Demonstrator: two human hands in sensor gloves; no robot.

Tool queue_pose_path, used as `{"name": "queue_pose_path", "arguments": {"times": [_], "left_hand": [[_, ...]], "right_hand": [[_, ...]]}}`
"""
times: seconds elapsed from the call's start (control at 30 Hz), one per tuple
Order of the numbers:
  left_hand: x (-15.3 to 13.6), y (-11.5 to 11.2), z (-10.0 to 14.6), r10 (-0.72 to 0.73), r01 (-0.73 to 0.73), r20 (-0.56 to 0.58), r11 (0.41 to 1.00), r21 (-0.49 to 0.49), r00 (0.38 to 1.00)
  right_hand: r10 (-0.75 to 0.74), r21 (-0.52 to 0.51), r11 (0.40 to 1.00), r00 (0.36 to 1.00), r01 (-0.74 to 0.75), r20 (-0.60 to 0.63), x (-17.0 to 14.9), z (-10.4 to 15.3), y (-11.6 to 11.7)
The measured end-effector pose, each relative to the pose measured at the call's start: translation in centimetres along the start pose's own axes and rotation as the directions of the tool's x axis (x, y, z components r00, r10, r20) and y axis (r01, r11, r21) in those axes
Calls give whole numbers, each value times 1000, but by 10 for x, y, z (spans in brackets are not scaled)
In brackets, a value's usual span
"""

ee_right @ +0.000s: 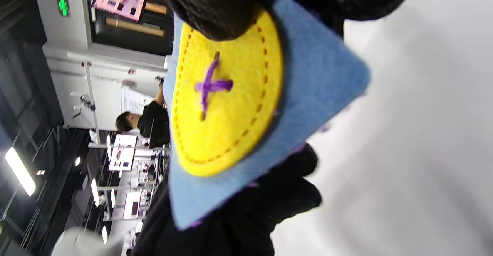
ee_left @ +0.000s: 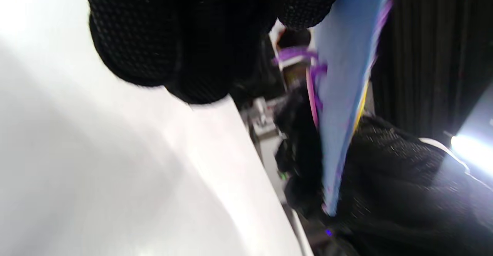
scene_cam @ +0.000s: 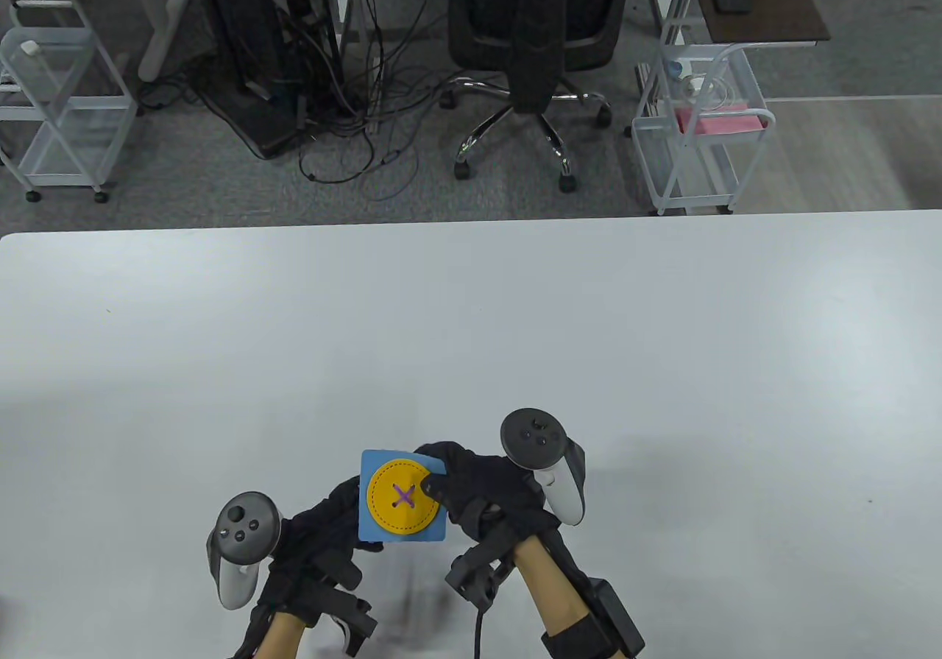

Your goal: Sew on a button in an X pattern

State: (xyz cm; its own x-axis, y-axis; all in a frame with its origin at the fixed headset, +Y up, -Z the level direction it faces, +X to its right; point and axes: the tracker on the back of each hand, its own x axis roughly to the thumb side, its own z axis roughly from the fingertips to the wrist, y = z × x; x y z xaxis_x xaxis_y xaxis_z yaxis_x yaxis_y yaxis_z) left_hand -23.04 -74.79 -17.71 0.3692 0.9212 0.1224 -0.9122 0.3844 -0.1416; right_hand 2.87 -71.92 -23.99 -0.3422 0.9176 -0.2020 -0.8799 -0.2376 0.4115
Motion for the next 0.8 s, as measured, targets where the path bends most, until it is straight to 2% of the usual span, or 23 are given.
{"name": "queue_pose_path", "arguments": {"times": [0.07,0.17,0.3,0.4,0.53,0.8], "left_hand": [[5,3,3,-102,100,29,994,48,994],[13,4,6,-270,266,57,962,63,961],[19,-2,6,-489,487,73,872,46,869],[21,-9,5,-599,601,72,799,2,797],[21,-14,3,-672,675,74,738,-21,737],[20,-18,2,-670,674,73,738,-44,739]], "right_hand": [[39,-51,998,999,-41,-36,2,-5,-11],[90,-96,990,989,-101,-117,3,-20,-26],[203,-125,961,935,-247,-292,-2,-47,-39],[301,-112,920,860,-375,-412,-13,-65,-39],[400,-102,854,771,-509,-495,-23,-72,-33],[547,-102,714,643,-693,-537,-25,-72,-16]]}}
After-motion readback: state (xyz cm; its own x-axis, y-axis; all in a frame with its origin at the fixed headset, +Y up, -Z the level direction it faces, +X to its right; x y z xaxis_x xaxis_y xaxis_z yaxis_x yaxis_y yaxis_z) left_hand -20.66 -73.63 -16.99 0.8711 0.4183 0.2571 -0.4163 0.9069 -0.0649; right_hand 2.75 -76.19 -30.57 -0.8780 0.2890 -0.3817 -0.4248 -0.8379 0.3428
